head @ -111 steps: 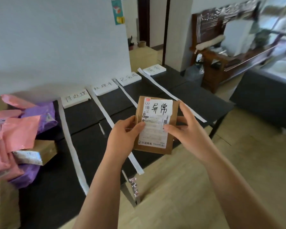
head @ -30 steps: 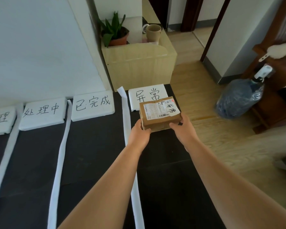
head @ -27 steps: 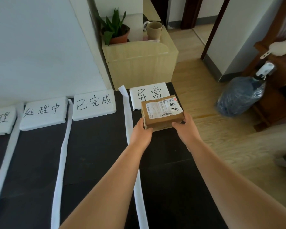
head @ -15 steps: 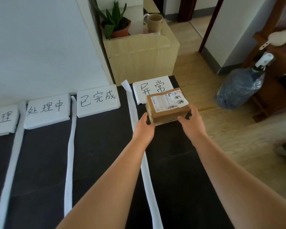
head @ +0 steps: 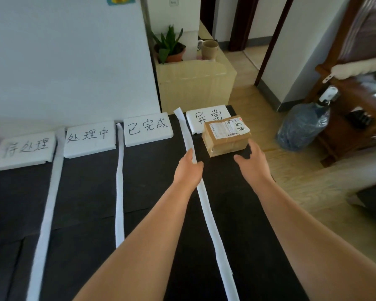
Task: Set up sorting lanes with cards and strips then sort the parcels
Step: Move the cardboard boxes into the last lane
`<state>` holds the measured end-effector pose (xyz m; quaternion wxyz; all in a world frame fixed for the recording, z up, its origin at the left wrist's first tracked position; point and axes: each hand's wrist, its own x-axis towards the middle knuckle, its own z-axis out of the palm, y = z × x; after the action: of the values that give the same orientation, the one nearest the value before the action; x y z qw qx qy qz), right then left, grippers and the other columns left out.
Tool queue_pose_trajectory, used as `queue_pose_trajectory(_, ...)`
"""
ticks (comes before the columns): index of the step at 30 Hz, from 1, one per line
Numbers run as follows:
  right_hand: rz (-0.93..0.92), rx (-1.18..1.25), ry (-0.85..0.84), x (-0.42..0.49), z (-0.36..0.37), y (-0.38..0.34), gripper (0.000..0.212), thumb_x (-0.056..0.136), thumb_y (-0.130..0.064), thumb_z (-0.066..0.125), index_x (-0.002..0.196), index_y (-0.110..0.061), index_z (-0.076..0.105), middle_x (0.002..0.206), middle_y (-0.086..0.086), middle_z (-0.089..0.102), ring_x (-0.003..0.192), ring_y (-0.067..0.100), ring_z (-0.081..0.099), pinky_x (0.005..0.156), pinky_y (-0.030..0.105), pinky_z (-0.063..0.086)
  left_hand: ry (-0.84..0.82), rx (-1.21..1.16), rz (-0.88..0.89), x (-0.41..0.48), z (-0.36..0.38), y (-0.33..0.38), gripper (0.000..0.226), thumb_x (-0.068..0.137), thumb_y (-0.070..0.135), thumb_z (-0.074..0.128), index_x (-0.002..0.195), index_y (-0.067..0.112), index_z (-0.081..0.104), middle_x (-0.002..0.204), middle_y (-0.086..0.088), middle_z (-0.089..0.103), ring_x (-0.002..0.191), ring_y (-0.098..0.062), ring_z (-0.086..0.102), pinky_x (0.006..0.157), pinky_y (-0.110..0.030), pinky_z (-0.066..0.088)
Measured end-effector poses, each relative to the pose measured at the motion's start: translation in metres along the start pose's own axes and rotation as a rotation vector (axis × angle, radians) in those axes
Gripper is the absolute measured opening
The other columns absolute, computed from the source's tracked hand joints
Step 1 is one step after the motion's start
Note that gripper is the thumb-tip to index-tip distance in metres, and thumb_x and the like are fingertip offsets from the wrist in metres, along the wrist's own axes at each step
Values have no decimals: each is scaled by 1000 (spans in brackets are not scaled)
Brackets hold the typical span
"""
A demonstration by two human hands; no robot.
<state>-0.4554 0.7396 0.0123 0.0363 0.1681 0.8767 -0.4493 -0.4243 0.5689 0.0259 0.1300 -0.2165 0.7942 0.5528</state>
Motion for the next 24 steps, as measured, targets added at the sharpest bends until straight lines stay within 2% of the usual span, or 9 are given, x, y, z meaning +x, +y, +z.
queue_pose_trajectory(4,-55,-33,-2,-43,15,-17,69,95,-21,65,153,-32,29,154,4,38,135,26,46,98,40,46,32,-21,6,-35,-36,-15,65,100,16,54,157,28,23,156,1,38,89,1,55,53,-9,36)
queue_pose_trajectory(7,-98,-42,-20,-78,33,-27,67,96,-23,64,153,-33,29,153,4,39,134,24,47,91,36,45,60,-19,33,-59,-63,-37,63,101,16,52,156,27,24,158,1,35,115,-10,57,75,-15,40)
queue_pose_trajectory(8,-103,-45,-30,-90,40,-30,68,96,-24,64,153,-33,29,154,4,38,133,24,47,89,34,45,65,-15,33,-67,-71,-45,62,101,17,52,156,27,24,158,1,36,109,-8,59,75,-15,42)
queue_pose_trajectory(10,-106,-53,-60,-114,54,-35,68,96,-24,63,154,-33,29,154,2,38,129,19,50,78,24,45,79,-6,23,-82,-87,-64,61,102,18,51,156,28,24,156,1,37,78,1,54,59,-10,41)
queue_pose_trajectory(13,-116,-65,-135,-151,75,-39,66,97,-25,62,154,-34,30,154,1,39,112,12,56,57,15,37,117,9,-17,-104,-109,-95,59,102,19,50,155,28,25,155,1,40,68,3,48,50,-11,37)
queue_pose_trajectory(15,-133,-67,-180,-175,87,-42,64,98,-25,62,153,-34,32,154,1,40,111,14,58,63,16,42,159,16,-53,-119,-122,-114,58,102,20,51,155,29,27,153,1,41,67,1,51,48,-12,40)
queue_pose_trajectory(19,-208,-64,-300,-215,109,-45,56,99,-24,60,150,-32,39,155,0,40,140,20,42,99,32,42,252,-11,-133,-154,-144,-151,56,101,20,51,153,28,32,151,1,44,76,-2,56,52,-14,43)
queue_pose_trajectory(21,-251,-80,-372,-231,120,-45,54,99,-25,60,149,-31,41,154,-1,42,140,19,42,96,29,39,302,-38,-177,-174,-152,-167,56,101,19,51,153,27,33,151,1,45,79,-1,57,46,-8,34)
queue_pose_trajectory(24,-287,-93,-453,-254,137,-41,52,99,-25,59,147,-31,43,153,-3,43,137,17,45,92,28,38,375,-73,-247,-205,-161,-191,56,100,18,53,152,28,34,150,3,47,65,3,49,40,-8,33)
